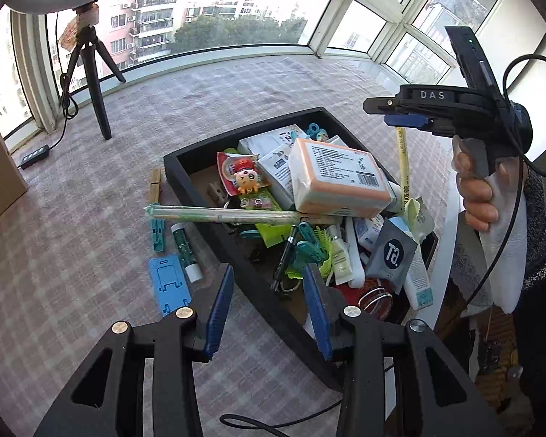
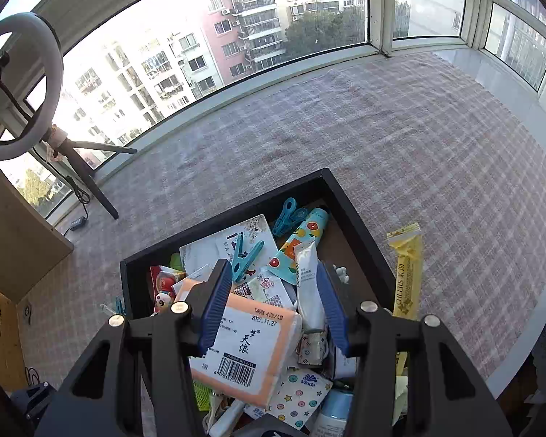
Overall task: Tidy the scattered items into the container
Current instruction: 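Withdraw both tools from the tray toward the blue phone stand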
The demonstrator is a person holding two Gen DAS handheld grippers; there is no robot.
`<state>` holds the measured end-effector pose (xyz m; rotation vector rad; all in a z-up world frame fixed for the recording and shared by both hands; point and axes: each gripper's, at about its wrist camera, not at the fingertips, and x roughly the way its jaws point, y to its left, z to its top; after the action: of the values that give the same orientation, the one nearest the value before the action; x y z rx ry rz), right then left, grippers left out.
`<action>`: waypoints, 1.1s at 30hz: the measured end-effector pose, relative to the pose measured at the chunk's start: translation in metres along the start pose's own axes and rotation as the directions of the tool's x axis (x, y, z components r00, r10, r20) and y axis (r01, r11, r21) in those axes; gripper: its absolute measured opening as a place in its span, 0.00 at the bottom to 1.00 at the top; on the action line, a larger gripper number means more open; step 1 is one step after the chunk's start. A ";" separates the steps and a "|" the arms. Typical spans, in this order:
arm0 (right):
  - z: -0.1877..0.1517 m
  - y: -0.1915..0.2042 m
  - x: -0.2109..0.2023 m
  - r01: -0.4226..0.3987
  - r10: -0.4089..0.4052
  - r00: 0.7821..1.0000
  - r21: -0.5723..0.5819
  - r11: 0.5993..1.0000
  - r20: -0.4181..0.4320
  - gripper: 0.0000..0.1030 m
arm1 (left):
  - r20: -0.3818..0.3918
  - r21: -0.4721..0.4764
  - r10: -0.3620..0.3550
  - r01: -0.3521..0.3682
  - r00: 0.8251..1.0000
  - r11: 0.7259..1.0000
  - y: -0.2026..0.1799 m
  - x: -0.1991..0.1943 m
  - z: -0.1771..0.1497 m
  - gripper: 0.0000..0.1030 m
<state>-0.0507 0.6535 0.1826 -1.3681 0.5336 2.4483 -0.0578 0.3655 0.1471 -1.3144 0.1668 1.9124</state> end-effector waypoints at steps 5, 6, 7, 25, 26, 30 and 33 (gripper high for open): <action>-0.017 0.033 -0.016 -0.078 0.080 0.996 -0.051 0.996 0.028 0.46 | 0.024 -0.118 0.113 -0.109 0.993 0.987 0.071 -0.029 -0.026 0.36; -0.022 0.042 -0.018 -0.090 0.092 0.995 -0.065 0.994 0.031 0.46 | 0.026 -0.142 0.132 -0.127 0.991 0.982 0.085 -0.035 -0.033 0.36; -0.028 0.051 -0.019 -0.103 0.106 0.994 -0.080 0.991 0.031 0.46 | 0.028 -0.165 0.150 -0.144 0.988 0.976 0.097 -0.040 -0.039 0.36; -0.170 0.202 0.028 -0.257 0.224 0.962 -0.252 0.933 -0.155 0.46 | 0.012 -0.418 0.286 -0.255 0.958 0.872 0.233 -0.103 -0.141 0.37; -0.175 0.206 0.033 -0.255 0.216 0.961 -0.250 0.934 -0.171 0.46 | 0.007 -0.424 0.291 -0.261 0.957 0.867 0.241 -0.106 -0.144 0.38; -0.187 0.213 0.051 -0.240 0.192 0.954 -0.207 0.948 -0.230 0.46 | -0.009 -0.452 0.315 -0.285 0.949 0.845 0.272 -0.118 -0.158 0.38; -0.191 0.207 0.058 -0.218 0.177 0.954 -0.153 0.964 -0.243 0.46 | -0.014 -0.458 0.307 -0.279 0.952 0.844 0.287 -0.120 -0.164 0.38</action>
<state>-0.0229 0.3867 0.0776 -1.7620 0.5372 2.5645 -0.1115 0.0234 0.0832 -1.6067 -0.1322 2.3489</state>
